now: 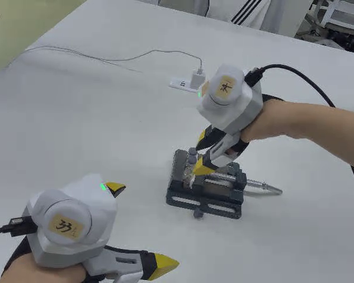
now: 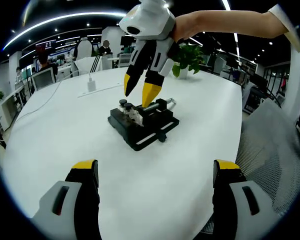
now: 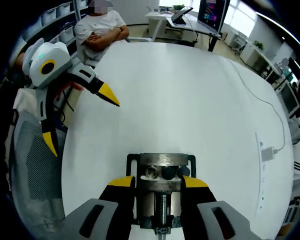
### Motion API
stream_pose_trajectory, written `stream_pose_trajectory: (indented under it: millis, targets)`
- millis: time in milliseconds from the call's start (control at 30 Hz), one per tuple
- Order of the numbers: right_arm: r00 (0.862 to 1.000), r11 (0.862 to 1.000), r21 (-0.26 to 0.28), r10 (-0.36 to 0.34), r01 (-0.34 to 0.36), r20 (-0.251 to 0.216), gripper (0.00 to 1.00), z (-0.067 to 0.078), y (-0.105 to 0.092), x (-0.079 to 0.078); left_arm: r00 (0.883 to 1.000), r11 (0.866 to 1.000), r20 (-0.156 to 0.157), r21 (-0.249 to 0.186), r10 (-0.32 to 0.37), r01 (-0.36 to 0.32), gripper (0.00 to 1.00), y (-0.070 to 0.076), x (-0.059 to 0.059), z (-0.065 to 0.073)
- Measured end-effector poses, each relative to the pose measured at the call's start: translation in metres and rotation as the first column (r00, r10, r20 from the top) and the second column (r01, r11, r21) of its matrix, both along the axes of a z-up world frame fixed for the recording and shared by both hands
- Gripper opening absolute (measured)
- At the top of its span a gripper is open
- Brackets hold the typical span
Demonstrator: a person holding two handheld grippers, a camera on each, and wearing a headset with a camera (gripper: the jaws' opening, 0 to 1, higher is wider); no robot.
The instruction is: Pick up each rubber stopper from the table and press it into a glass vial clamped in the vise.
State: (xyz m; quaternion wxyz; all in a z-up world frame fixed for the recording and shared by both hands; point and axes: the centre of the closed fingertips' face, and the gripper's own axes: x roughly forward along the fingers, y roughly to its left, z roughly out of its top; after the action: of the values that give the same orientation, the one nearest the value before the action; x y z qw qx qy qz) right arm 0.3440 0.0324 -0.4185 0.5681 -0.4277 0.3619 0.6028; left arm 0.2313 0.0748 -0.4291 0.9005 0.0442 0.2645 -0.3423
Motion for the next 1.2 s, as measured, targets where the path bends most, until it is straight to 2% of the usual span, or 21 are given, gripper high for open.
stream_pose_trajectory:
  millis: [300,600,800,1200]
  targets:
    - [1.000,1.000,0.021,0.002,-0.002,-0.005,0.33,0.000,-0.017,-0.026,1.000,1.000,0.004,-0.002,0.001,-0.001,0.94,-0.001,-0.002,0.000]
    - [1.000,1.000,0.009,0.022,-0.021,-0.021,0.30,-0.005,-0.027,-0.048,1.000,1.000,0.010,-0.002,-0.001,0.001,0.94,-0.003,-0.004,0.001]
    - [0.998,0.999,-0.011,0.044,-0.045,-0.048,0.27,-0.019,-0.030,-0.062,1.000,1.000,0.011,-0.004,-0.003,0.003,0.94,-0.005,-0.007,0.000]
    - [0.997,0.999,-0.028,0.037,-0.039,-0.070,0.22,-0.044,-0.030,-0.067,1.000,1.000,0.001,-0.005,0.010,-0.010,0.94,-0.003,-0.010,-0.003]
